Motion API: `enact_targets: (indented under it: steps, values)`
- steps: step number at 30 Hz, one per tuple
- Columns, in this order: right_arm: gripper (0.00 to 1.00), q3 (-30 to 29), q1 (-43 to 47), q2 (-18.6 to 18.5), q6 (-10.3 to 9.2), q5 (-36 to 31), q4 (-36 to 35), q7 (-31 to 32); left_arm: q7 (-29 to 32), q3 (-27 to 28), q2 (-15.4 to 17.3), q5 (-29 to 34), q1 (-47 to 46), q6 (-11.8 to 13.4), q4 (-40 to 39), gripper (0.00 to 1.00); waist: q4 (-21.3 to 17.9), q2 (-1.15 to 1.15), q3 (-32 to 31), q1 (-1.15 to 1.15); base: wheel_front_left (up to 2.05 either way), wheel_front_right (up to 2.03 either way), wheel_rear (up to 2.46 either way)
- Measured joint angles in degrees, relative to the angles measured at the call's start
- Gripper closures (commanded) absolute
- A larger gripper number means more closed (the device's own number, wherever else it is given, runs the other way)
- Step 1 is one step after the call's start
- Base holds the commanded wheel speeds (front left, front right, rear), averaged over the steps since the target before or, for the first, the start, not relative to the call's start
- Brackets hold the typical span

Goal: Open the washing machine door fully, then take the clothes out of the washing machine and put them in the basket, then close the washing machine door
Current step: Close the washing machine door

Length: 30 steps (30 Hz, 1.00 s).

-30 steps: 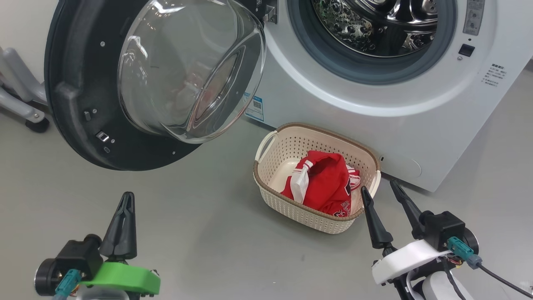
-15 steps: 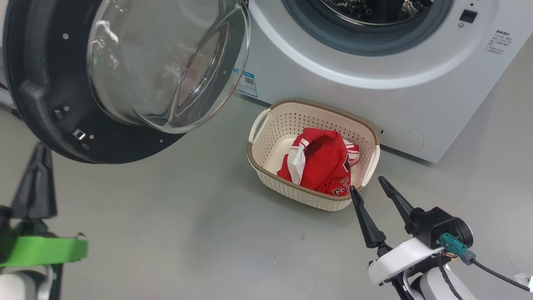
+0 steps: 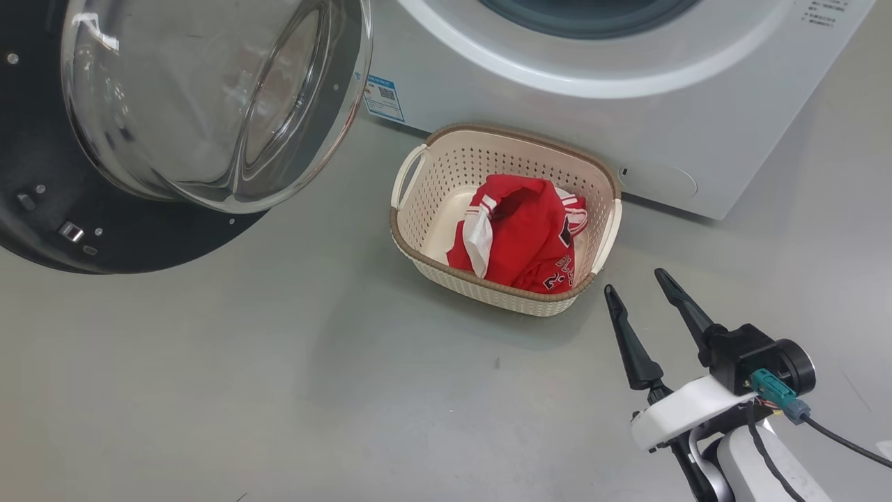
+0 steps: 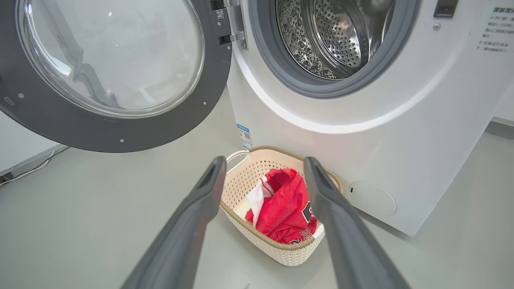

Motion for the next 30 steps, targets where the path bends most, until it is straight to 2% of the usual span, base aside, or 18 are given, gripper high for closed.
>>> enact_targets:
  steps: [4, 5, 7, 9, 12, 14, 20, 30]
  values:
    - [0.00, 0.29, -0.42, 0.07, 0.00, 0.02, -0.02, 0.00, 5.15, 5.21, -0.25, -9.36, -4.37, 0.67, 6.89, 1.00, -0.34, 0.00, 0.34, 0.00, 0.00, 0.00, 0.00]
    - [0.00, 0.35, -0.53, 0.08, 0.00, 0.05, -0.02, -0.01, 6.39, 7.05, -1.21, -12.94, -5.99, 1.31, 8.55, 1.00, -0.42, 0.00, 0.40, 0.00, 0.00, 0.00, 0.00]
    - [0.00, 0.53, -0.68, 0.10, 0.00, 0.10, -0.02, -0.01, 9.42, 10.66, -3.90, -21.06, -9.65, 2.96, 12.20, 1.00, -0.62, 0.00, 0.50, 0.00, 0.00, 0.00, 0.00]
    - [0.00, 1.15, -1.00, 0.13, 0.00, 0.12, -0.01, -0.01, 12.14, 13.91, -5.58, -26.61, -12.46, 5.06, 15.53, 1.00, -0.90, 0.00, 0.59, 0.00, 0.00, 0.00, 0.00]
    - [0.00, 1.05, -1.25, 0.18, 0.00, 0.22, -0.01, -0.01, 15.23, 18.14, -5.27, -31.47, -15.75, 8.26, 19.58, 1.00, -1.41, 0.00, 0.78, 0.00, 0.00, 0.00, 0.00]
    - [0.00, 0.90, -1.28, 0.10, 0.00, 0.36, 0.01, -0.01, 16.41, 20.40, -4.83, -33.40, -17.67, 10.03, 22.04, 1.00, -1.62, 0.00, 0.92, 0.00, 0.00, 0.00, 0.00]
    - [0.00, 0.91, -1.49, 0.04, 0.00, 0.60, 0.07, -0.02, 19.44, 23.66, -2.02, -34.82, -20.40, 10.62, 28.13, 1.00, -2.18, 0.00, 1.09, 0.00, 0.00, 0.00, 0.00]
    - [0.00, 1.10, -2.50, -0.11, 0.00, 0.63, 0.23, -0.12, 24.65, 23.35, 0.19, -35.20, -21.92, 10.66, 36.91, 1.00, -2.84, 0.00, 1.24, 0.00, 0.00, 0.00, 0.00]
